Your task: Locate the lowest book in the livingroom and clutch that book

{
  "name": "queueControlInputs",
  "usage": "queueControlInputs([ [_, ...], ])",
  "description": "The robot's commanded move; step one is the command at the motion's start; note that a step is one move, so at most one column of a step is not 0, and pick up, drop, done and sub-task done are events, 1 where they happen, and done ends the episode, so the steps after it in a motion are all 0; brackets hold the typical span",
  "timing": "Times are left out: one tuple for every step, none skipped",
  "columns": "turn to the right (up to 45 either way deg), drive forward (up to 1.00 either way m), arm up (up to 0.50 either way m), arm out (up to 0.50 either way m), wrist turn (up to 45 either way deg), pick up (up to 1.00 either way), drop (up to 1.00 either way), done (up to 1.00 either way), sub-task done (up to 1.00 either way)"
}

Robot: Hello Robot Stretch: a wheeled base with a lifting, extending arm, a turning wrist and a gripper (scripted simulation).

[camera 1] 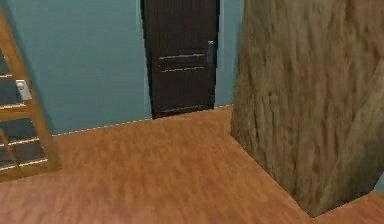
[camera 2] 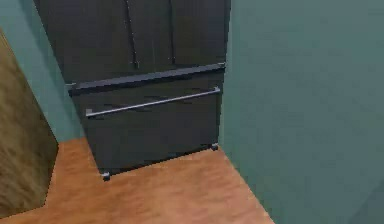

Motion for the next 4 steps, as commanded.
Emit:
queueControlInputs([
  [-33.0,0.00,0.00,0.00,0.0,0.00,0.00,0.00,0.00],
  [0.0,0.55,0.00,0.00,0.0,0.00,0.00,0.00,0.00],
  [-45.0,0.00,0.00,0.00,0.0,0.00,0.00,0.00,0.00],
  [-9.0,0.00,0.00,0.00,0.0,0.00,0.00,0.00,0.00],
])
